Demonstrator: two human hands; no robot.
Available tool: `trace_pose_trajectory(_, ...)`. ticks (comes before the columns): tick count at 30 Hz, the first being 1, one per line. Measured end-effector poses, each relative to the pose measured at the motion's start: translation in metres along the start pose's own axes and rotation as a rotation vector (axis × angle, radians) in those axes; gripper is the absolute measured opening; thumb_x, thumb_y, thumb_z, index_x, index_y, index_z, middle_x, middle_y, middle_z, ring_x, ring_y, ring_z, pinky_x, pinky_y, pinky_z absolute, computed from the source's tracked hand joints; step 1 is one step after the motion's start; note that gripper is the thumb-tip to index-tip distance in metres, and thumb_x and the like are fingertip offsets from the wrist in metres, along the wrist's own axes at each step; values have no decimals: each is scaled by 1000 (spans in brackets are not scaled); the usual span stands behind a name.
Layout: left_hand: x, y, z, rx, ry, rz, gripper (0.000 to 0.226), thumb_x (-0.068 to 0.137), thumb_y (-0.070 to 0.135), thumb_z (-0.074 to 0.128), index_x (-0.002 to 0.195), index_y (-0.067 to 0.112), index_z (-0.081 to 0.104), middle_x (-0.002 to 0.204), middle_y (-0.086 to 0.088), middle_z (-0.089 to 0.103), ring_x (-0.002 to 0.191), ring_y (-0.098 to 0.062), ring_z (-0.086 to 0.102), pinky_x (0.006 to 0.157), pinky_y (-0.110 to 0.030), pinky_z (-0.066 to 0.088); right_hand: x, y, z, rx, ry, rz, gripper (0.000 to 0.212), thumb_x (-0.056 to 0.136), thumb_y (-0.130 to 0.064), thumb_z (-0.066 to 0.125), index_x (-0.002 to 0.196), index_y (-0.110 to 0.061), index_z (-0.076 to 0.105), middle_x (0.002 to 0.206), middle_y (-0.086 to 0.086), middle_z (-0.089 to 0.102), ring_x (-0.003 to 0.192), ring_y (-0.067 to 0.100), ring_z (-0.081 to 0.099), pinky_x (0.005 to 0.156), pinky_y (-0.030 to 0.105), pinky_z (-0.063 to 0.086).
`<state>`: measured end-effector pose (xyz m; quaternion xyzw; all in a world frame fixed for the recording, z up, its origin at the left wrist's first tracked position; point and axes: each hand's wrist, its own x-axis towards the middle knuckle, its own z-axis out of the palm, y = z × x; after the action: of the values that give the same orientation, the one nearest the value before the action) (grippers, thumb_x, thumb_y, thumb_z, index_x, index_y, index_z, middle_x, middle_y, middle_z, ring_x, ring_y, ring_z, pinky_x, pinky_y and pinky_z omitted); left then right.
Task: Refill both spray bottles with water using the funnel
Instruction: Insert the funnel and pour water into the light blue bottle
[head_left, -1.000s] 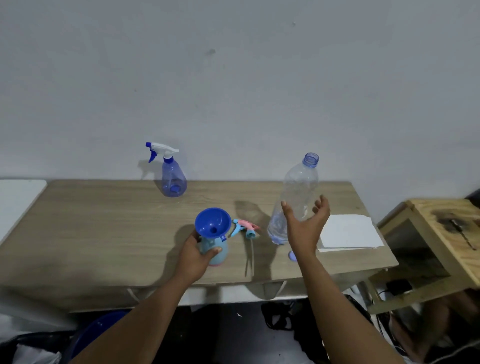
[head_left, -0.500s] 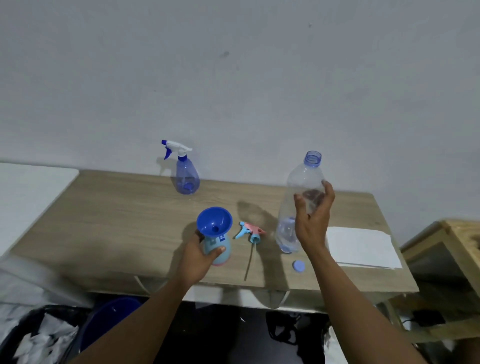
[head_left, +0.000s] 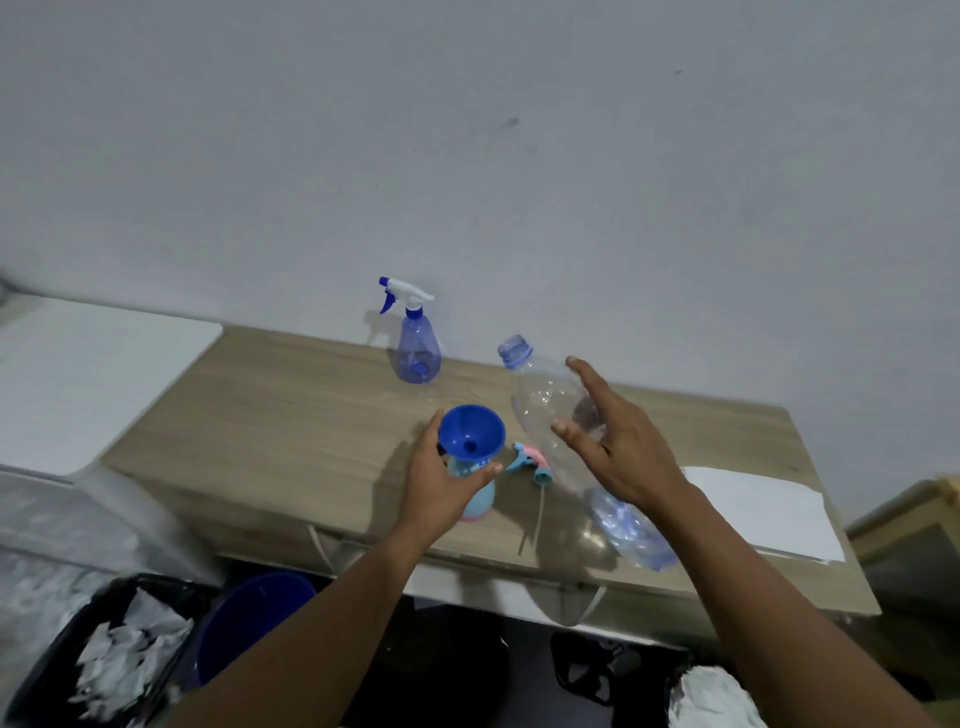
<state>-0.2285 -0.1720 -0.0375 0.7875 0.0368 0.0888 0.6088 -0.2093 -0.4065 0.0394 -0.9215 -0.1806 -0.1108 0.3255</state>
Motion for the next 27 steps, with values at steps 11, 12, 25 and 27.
trace_pose_trajectory(11, 6, -6, -4, 14, -27, 8, 76, 59, 43, 93, 124, 32, 57, 111, 11, 68, 102, -8, 65, 87, -28, 56, -8, 13, 0, -286, -342, 40, 74, 86, -81, 37, 151, -50, 18, 91, -4, 66, 88, 18, 65, 76, 39, 55)
trace_pose_trajectory(12, 6, -7, -4, 13, -30, 1, 78, 58, 45, 93, 126, 32, 56, 112, 11, 68, 102, -9, 65, 88, -32, 56, -7, 14, -1, -310, -358, 42, 74, 86, -80, 37, 151, -49, 18, 95, -2, 68, 92, 19, 66, 77, 38, 55)
trace_pose_trajectory(25, 6, -7, -5, 16, -22, -24, 88, 47, 65, 88, 125, 40, 55, 111, 10, 68, 103, -13, 66, 89, -45, 57, 2, 12, -3, -440, -474, 21, 76, 83, -83, 35, 149, -49, 20, 98, 1, 71, 102, 25, 65, 79, 40, 53)
trace_pose_trajectory(27, 7, -9, -5, 17, -23, -27, 93, 46, 68, 87, 128, 38, 54, 113, 10, 67, 104, -14, 66, 89, -46, 57, 5, 12, -4, -449, -481, 23, 77, 81, -85, 33, 148, -49, 20, 99, 2, 71, 103, 26, 65, 80, 40, 53)
